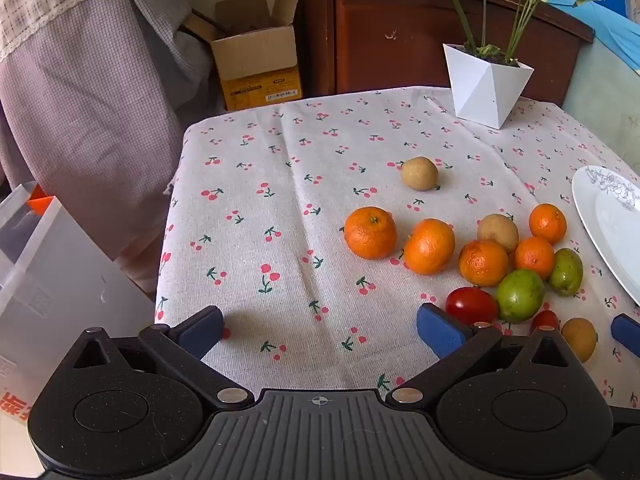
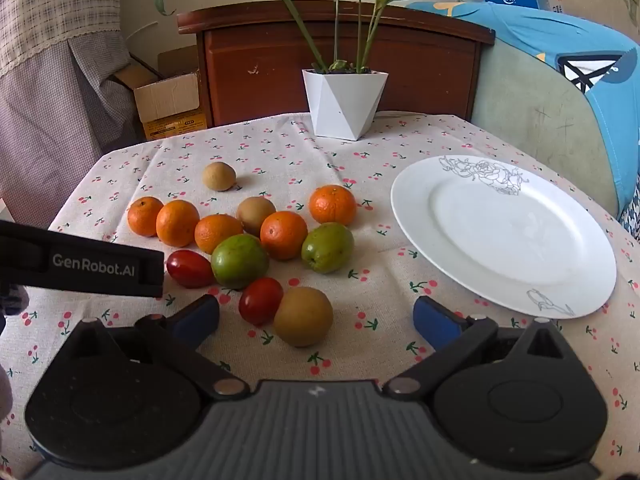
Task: Organize fruits
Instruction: 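Move both tools toward the fruit cluster beside the white plate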
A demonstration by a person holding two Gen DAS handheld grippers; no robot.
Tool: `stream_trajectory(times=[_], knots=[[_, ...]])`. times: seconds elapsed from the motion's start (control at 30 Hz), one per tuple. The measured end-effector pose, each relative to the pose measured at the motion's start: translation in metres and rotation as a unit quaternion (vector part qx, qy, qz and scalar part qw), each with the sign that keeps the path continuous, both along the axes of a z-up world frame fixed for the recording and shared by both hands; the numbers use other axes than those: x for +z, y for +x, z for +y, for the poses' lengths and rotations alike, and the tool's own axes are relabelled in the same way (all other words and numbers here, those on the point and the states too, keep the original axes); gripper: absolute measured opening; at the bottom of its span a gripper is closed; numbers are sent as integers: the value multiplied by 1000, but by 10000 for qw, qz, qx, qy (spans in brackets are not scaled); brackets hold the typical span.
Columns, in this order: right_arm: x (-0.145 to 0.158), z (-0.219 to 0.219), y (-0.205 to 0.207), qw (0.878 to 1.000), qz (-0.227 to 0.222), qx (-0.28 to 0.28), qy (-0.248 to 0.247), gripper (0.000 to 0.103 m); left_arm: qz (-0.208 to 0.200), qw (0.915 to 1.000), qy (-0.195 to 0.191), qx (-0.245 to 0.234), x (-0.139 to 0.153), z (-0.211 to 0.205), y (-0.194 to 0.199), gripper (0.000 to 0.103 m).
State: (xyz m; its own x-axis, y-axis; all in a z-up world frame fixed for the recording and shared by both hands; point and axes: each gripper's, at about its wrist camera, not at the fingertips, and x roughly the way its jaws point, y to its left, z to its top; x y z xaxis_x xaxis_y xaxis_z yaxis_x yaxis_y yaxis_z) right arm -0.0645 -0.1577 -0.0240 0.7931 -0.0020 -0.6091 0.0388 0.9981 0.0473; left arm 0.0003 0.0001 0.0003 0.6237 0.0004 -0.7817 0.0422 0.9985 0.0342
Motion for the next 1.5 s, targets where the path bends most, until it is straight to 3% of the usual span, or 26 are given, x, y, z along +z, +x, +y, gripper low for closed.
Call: stream_trajectory(times=[0.37,0.93,1.5], knots=[[3,-7,2,9999,145,7,70,102,31,10000,23,-6,6,2,-3,103],[19,4,7,9876,1565,74,64,102,194,9997,90,-71,8,4,-8,103],[23,4,13,9785,2042,-268,82,102,882,9958,87,-243,10,7,-5,103]])
